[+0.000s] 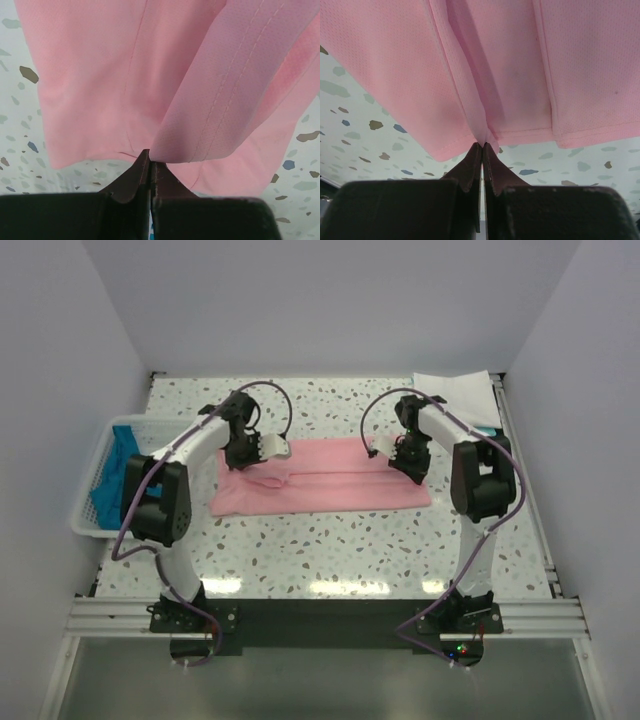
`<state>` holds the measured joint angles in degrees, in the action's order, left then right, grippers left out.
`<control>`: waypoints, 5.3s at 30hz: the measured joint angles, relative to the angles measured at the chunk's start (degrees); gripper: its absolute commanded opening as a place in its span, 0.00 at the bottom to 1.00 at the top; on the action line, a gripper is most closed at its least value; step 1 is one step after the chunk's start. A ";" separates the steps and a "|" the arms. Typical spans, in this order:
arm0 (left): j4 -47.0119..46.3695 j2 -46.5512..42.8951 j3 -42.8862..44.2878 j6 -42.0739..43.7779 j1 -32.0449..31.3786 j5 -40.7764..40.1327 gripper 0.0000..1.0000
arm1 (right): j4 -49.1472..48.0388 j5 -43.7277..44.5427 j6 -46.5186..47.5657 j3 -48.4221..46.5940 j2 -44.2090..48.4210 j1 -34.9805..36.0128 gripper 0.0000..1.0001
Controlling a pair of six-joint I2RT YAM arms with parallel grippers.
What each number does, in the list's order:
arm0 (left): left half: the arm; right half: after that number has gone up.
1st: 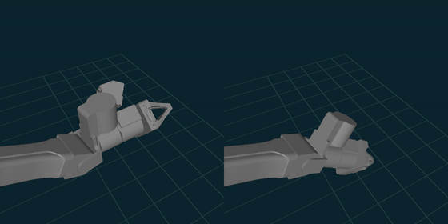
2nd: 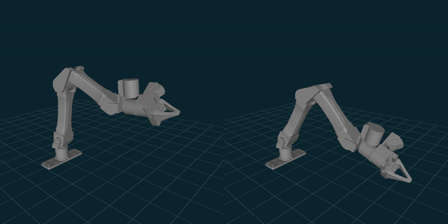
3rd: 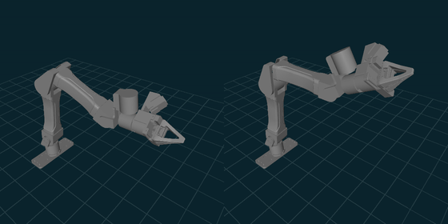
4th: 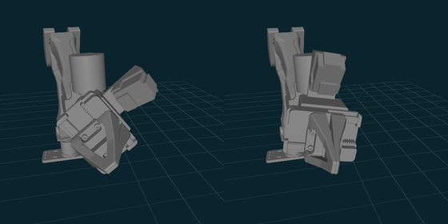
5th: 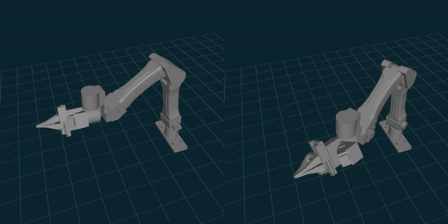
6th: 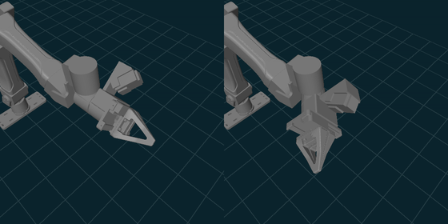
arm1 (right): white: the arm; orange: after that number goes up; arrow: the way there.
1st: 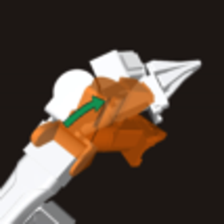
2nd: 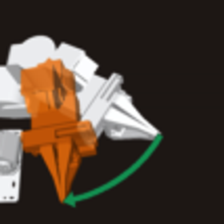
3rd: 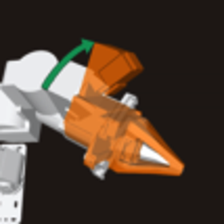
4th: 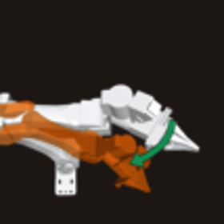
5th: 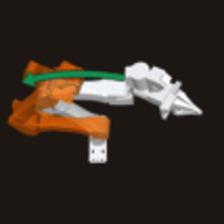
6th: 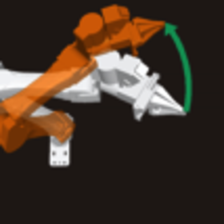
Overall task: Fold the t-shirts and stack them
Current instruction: Fold the tshirt
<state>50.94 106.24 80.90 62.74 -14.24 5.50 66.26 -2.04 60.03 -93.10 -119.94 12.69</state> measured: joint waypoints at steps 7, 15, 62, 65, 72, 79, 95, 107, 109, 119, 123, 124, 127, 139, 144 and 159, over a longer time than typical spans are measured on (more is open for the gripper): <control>-2.54 1.03 0.35 -2.12 2.01 0.48 0.37 | 0.02 0.83 -1.20 -0.04 -0.52 -0.02 0.49; -6.08 -5.42 2.23 -16.24 13.88 8.02 0.42 | 2.95 0.35 -7.21 -6.67 -0.26 -1.57 0.53; -23.10 3.54 1.07 -40.48 -7.39 -11.30 0.52 | -4.24 -0.09 -25.51 4.90 -0.55 -1.70 0.00; -21.79 0.31 0.66 -40.89 -6.40 -9.22 0.50 | -4.13 -0.22 -25.49 3.93 -0.55 -1.73 0.00; -18.71 -10.60 -5.88 -44.96 -5.40 -2.16 0.40 | -2.58 -1.33 -25.53 -2.01 -0.55 -1.70 0.00; -17.31 -3.26 -7.48 -48.37 -5.42 3.85 0.35 | -2.12 -2.19 -25.94 -5.99 -0.72 -1.09 0.00; -16.04 7.72 -0.87 -47.41 -4.48 7.69 0.40 | -4.07 0.50 -25.33 -0.04 -3.48 -0.09 0.00; -8.00 -10.62 -9.79 -39.95 -0.39 9.01 0.40 | 1.86 -2.95 -24.02 7.80 3.72 5.35 0.00; -7.52 -11.21 -12.72 -39.26 -0.57 8.04 0.40 | 2.89 -3.54 -24.02 3.50 3.72 4.94 0.00; -7.50 -1.16 -13.60 -39.17 -0.66 -2.71 0.39 | 1.64 -0.74 -22.34 -8.41 -1.05 4.17 0.00; -7.15 2.40 -9.05 -38.88 -0.90 -4.90 0.39 | 1.07 0.83 -21.64 -8.41 -4.76 4.17 0.00; -6.54 4.04 -6.71 -38.27 -0.90 -5.57 0.39 | 1.09 1.05 -21.55 -8.41 -5.16 4.17 0.00; -5.42 10.32 2.27 -36.35 -0.90 -7.61 0.39 | 1.22 1.16 -21.18 -8.44 -5.25 4.17 0.00; -17.73 25.20 33.92 -35.26 1.38 -0.20 0.59 | 0.83 1.03 -20.15 -4.33 -3.96 4.44 0.00; -20.17 13.29 26.32 -37.38 2.58 5.35 0.59 | 0.11 1.57 -20.33 1.88 -3.39 5.90 0.00; -17.75 -5.68 0.39 -43.74 3.45 10.80 0.59 | 3.28 -7.87 -26.99 12.92 0.66 24.06 0.02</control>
<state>33.19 100.55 81.30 19.00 -10.79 16.29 69.54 -9.91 33.04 -80.18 -119.28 36.75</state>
